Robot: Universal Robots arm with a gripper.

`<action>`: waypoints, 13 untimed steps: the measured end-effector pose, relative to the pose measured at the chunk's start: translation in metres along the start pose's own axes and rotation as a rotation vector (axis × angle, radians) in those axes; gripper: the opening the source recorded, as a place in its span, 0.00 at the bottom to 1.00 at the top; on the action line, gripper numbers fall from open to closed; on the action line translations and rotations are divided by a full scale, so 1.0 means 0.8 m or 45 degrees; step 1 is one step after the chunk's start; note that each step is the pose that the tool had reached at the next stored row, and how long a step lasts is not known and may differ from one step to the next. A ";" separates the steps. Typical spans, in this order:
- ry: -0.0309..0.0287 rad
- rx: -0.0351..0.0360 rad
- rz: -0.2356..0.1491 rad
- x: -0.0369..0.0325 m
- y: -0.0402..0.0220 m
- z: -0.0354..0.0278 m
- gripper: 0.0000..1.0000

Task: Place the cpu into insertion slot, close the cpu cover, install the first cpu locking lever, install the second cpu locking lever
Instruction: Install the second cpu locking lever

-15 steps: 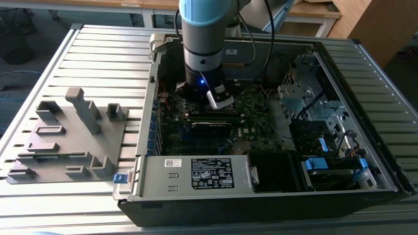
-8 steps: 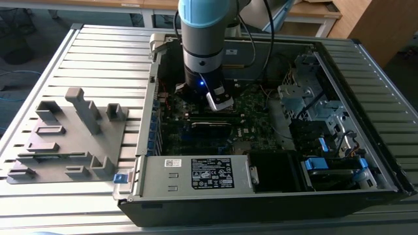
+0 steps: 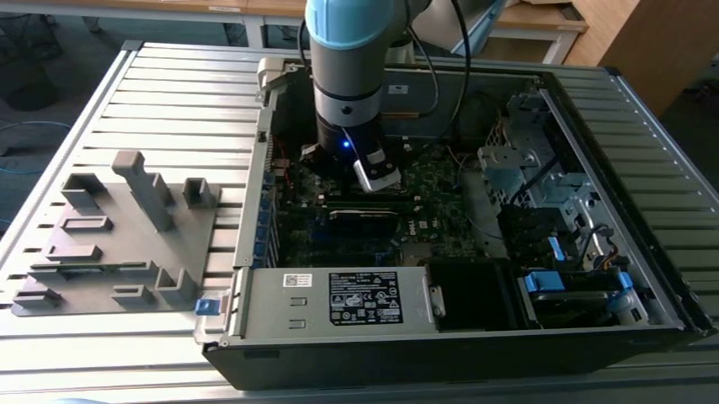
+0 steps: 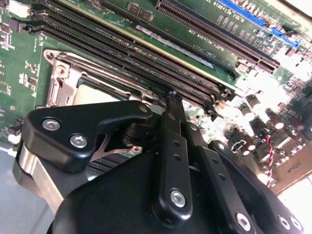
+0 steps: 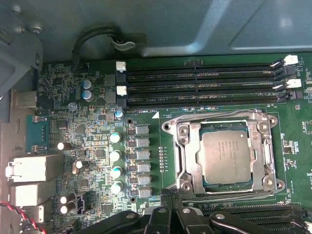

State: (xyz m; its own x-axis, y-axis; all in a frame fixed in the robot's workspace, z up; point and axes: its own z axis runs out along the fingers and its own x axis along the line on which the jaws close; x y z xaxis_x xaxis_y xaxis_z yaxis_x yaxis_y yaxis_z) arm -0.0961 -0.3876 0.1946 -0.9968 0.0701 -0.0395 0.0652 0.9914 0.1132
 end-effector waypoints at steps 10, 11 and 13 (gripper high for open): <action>-0.0009 0.0015 0.000 0.0007 0.0005 -0.0038 0.11; -0.0004 0.0021 0.000 0.0006 0.0008 -0.0074 0.11; -0.0005 0.0020 0.000 0.0003 0.0017 -0.0153 0.11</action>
State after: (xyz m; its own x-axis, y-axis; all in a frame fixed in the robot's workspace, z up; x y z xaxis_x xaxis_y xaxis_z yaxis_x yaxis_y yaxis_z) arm -0.0968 -0.3875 0.2069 -0.9967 0.0701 -0.0399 0.0653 0.9916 0.1117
